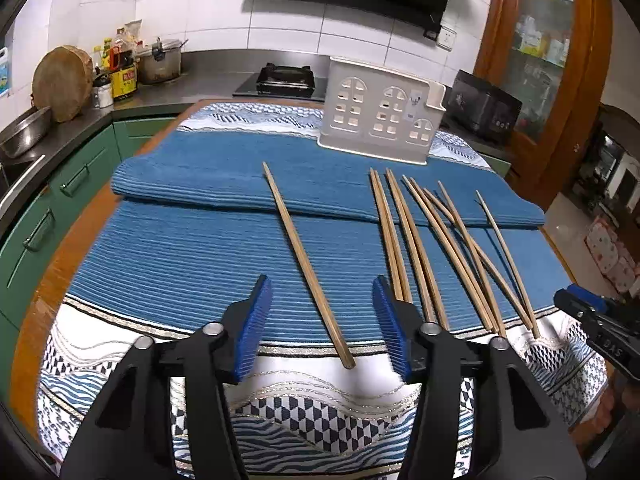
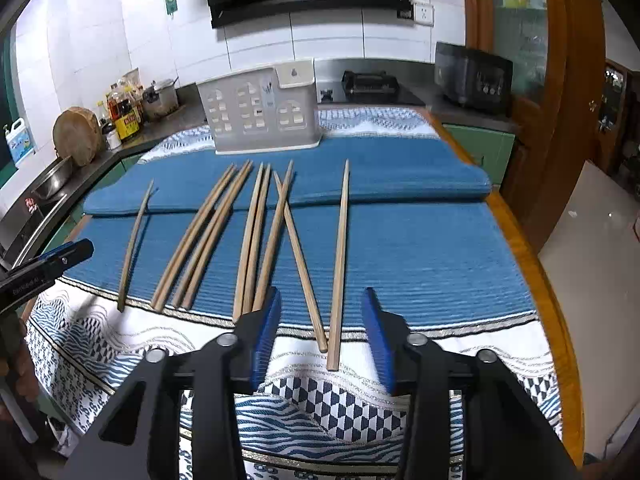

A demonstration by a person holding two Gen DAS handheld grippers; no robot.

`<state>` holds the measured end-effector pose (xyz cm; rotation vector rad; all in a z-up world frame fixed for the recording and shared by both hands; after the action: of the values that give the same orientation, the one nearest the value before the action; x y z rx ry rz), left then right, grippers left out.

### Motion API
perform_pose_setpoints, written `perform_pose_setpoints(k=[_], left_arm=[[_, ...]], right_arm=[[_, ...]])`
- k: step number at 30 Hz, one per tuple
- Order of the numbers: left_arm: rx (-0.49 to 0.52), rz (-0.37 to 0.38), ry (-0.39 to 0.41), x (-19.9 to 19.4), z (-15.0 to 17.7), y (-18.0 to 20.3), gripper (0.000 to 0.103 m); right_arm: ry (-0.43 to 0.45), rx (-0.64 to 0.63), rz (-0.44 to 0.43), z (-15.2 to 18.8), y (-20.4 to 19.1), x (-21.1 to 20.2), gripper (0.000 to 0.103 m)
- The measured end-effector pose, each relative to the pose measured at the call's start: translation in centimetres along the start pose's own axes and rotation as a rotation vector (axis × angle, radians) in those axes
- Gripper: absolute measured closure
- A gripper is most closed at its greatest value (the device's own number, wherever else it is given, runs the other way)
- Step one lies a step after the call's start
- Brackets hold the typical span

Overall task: Organize utensils
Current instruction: 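Close the left tool on one wooden chopstick while the right tool grasps another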

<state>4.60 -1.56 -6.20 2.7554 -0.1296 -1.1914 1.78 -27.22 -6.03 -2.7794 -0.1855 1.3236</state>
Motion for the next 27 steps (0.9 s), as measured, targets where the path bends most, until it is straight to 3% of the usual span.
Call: perform_pose_setpoints(k=[9,19,21,27], left_arm=[[-0.015,0.038,-0.051,2.0,0.5,0.1,0.065],[-0.039,0.049,-0.099,4.1,0.8,-0.2,0.066],[-0.048,0.056,-0.112,4.7,0.8,-0.3,0.072],[-0.067,0.051,-0.134,6.4,0.7,-0.5,0.073]], right_arm=[[-0.020,0.010,-0.016,0.2,0.5,2.1,0.090],[-0.075,0.011,-0.004,0.3,0.9,4.1,0.095],[-0.076,0.008,0.000,0.1,1.0,4.3,0.095],[-0.066,0.019,-0.004,-0.3,1.4,5.0,0.096]])
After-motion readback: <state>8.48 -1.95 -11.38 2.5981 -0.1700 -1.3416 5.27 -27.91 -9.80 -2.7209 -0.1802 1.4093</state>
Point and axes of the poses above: each gripper's, at about its wrist camera, not at the fingertips, and x roughly the way its jaws point, y to its right, z to its underside, the point moved 5 cm from there along x, roughly the way its jaws point, and after that the axes turned 5 degrees about -y, right-handed, at the moved point
